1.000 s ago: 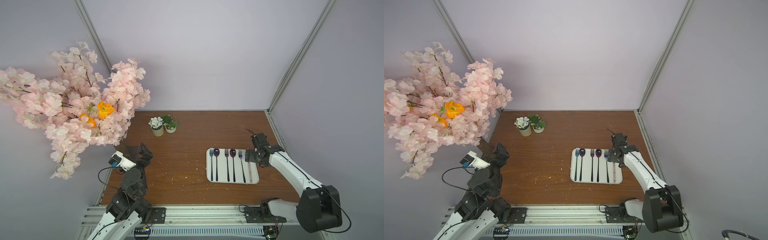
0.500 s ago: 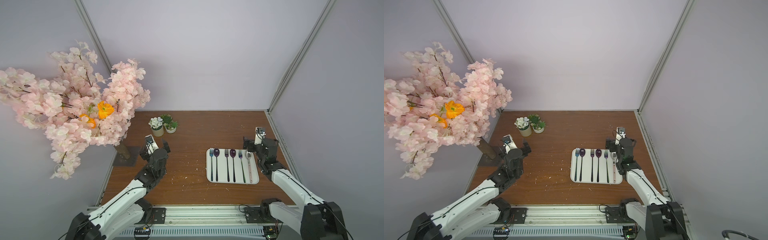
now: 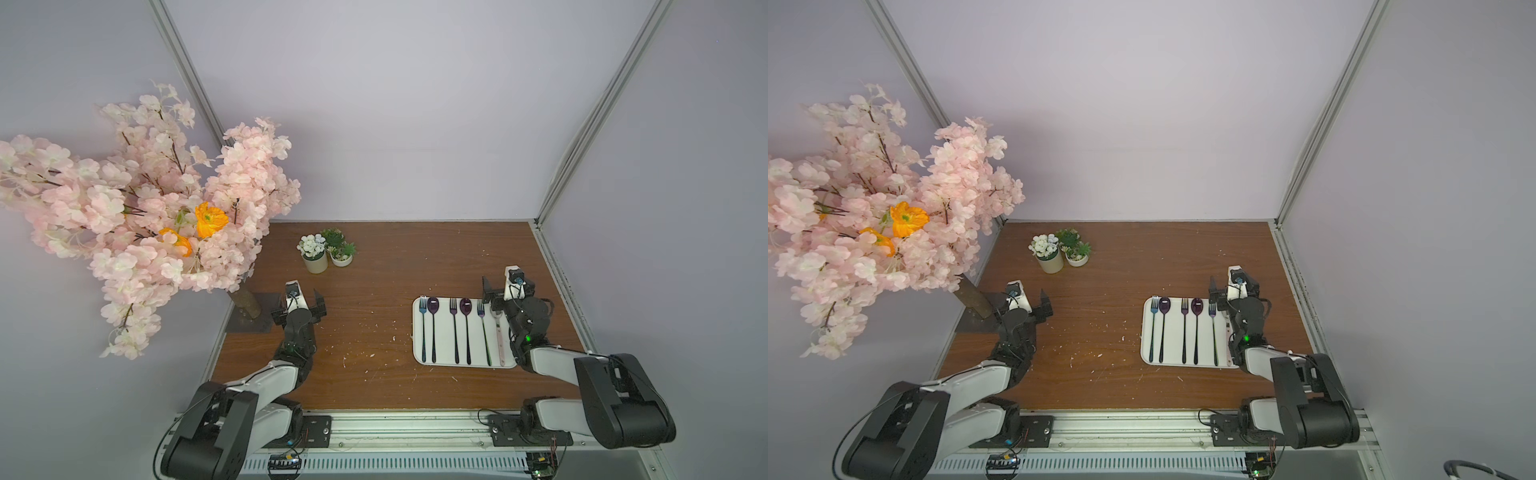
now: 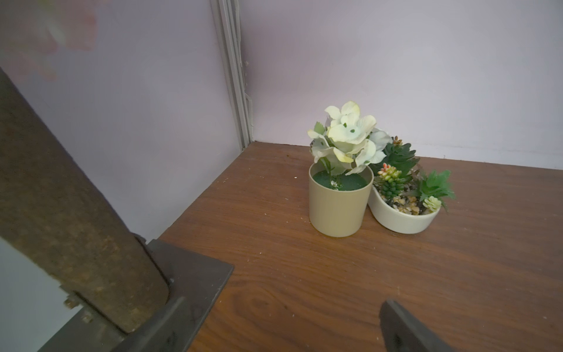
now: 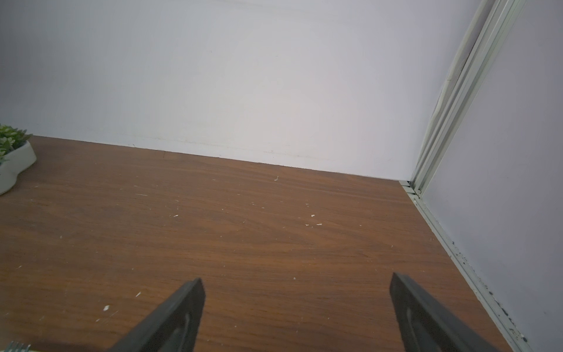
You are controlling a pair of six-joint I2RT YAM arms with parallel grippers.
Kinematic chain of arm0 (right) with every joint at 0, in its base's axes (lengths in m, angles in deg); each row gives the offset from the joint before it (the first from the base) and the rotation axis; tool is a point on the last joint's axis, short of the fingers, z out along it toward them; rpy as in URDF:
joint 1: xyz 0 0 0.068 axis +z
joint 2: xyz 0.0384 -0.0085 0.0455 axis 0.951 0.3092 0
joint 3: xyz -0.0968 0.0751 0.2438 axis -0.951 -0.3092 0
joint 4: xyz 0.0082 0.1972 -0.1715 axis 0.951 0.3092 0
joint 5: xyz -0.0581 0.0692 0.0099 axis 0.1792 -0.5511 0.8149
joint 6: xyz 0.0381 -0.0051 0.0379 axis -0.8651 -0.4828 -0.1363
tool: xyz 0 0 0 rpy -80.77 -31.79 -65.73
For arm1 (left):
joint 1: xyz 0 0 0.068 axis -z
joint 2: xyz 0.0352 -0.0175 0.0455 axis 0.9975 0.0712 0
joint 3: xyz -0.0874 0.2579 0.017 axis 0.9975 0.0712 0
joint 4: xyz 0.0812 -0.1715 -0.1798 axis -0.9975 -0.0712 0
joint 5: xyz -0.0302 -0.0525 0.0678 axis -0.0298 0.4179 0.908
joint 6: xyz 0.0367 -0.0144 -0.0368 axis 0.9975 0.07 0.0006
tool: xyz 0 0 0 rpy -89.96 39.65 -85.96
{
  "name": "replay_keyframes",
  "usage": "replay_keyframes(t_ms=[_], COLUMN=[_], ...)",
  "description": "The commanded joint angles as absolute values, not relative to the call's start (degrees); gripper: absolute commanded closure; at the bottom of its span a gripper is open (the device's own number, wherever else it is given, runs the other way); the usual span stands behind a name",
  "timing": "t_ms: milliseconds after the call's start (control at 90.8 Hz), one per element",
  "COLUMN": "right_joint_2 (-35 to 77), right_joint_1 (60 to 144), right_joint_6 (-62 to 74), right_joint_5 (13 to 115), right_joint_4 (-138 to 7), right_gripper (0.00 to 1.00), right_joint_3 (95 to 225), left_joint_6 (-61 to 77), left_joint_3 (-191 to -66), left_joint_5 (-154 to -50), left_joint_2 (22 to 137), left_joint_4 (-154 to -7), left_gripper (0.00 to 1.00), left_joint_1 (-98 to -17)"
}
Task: Set the spoon and fork side by side
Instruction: Reset both arms
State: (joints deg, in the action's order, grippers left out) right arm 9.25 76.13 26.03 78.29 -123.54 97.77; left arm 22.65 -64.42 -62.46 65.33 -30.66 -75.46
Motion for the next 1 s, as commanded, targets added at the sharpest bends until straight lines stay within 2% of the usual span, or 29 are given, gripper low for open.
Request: replay_keyframes(t_ms=[0,198,308,451,991], right_joint_2=[12.05,21.21,19.84,20.59,20.56], right_joint_1=[75.86,75.38,74.54,74.42,74.45], right_joint_6=[26.33,25.25,24.53,23.75,24.01], right_joint_5=[78.41,79.37,79.36,80.10,80.18], right_joint_4=[-133.80,-147.35,-140.38,-137.95,-139.19], right_gripper=[0.01,0.01,0.01,0.01,0.01], right_joint_3=[94.97,92.43,94.93,96.60,96.17], left_joint_6=[24.06,23.97,24.29,22.52,23.56], left_joint_3=[-61.94,-59.79,-59.57,-68.16,-67.91], left_joint_5=[-71.90,-78.38,-80.29,-81.88,-80.43], left_joint_2=[70.43,77.88,84.83,84.16,83.81], left_joint_4=[-13.91,-1.32,5.86,-12.28,-11.98], left_gripper=[0.00,0.00,0.01,0.01,0.00], left_joint_1=[-78.24,-82.71,-83.27,-85.37,-84.16])
